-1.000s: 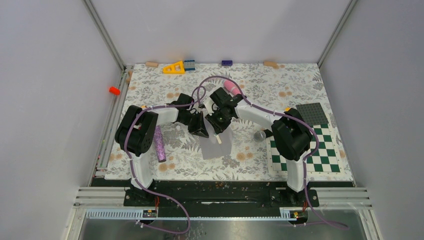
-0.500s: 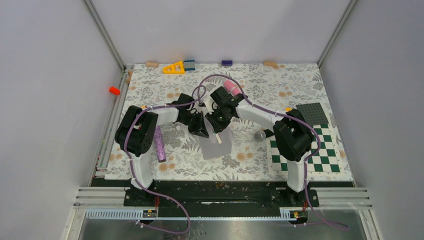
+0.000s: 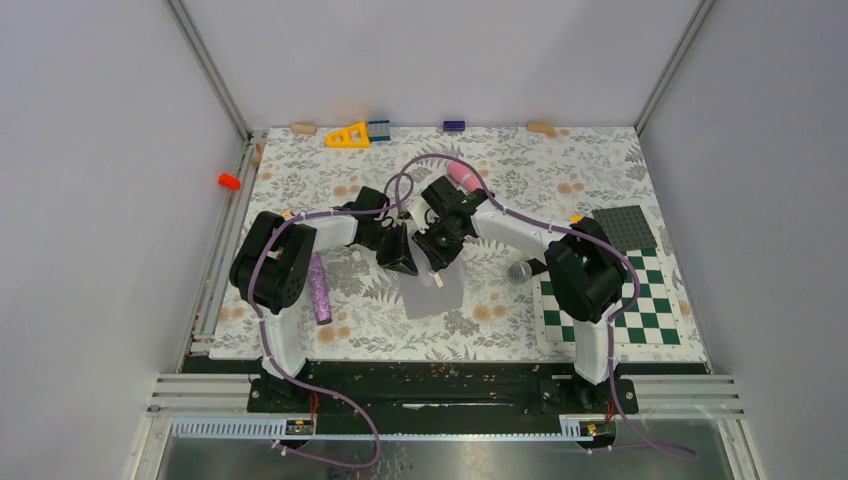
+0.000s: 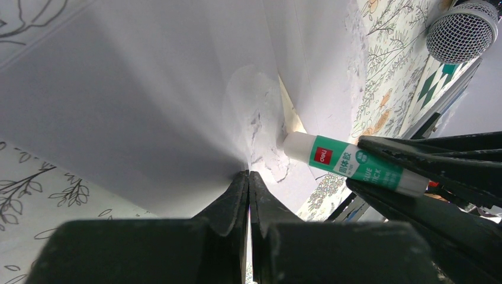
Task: Place the letter into the envelope and seal it
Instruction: Paint the envelope at the center of the board.
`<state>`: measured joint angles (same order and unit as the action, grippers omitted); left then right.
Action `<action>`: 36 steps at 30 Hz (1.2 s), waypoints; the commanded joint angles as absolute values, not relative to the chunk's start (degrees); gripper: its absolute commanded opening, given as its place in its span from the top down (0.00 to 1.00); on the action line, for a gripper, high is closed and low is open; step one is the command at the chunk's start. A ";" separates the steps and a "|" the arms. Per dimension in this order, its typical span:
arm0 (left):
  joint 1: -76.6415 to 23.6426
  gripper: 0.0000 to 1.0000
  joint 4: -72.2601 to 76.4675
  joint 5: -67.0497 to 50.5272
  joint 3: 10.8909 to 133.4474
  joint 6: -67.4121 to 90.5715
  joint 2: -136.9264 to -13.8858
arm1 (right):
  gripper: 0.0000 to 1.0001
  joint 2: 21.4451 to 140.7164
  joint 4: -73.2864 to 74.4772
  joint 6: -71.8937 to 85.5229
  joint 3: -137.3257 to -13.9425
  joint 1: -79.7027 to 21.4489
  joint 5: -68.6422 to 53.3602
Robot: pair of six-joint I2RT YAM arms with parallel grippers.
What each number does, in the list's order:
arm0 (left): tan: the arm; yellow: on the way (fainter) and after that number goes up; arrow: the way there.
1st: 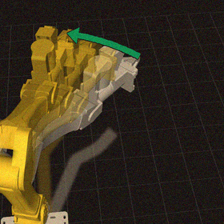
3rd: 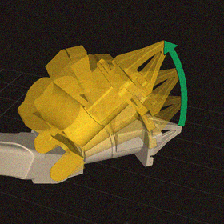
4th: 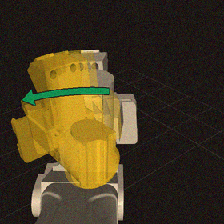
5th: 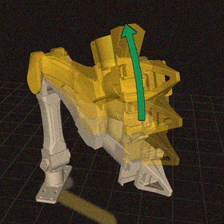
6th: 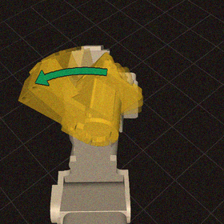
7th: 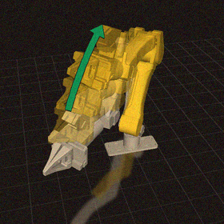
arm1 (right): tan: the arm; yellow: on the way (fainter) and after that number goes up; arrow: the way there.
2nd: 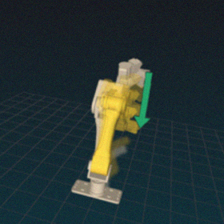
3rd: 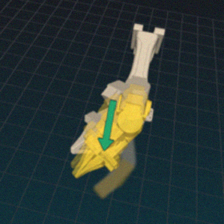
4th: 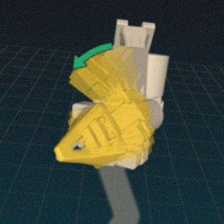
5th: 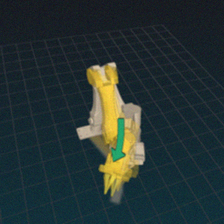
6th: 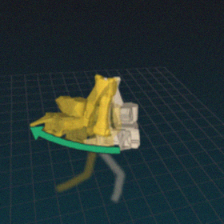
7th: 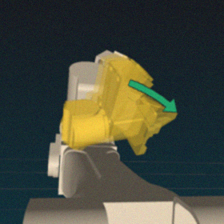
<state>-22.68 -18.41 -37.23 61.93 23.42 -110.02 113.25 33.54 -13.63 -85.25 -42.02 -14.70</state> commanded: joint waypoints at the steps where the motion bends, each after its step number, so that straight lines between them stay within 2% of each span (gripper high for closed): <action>1: -23.71 1.00 -18.63 -26.63 61.69 20.03 -112.49 | 1.00 113.38 36.24 -14.76 -84.31 -42.64 -15.81; 17: -23.75 1.00 -18.78 -26.40 61.73 20.21 -112.33 | 1.00 108.52 40.68 -17.04 -83.72 -43.06 -19.77; 27: -24.17 1.00 -18.72 -26.52 61.74 20.30 -112.10 | 1.00 109.64 41.57 -16.37 -83.38 -43.34 -23.70; 36: -24.61 1.00 -18.72 -26.61 61.62 19.95 -111.72 | 1.00 112.40 39.31 -15.97 -84.33 -43.81 -17.14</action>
<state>-23.42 -18.76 -35.92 62.54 23.53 -109.97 111.74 39.97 -16.23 -83.07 -42.92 -20.40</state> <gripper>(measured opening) 0.005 0.317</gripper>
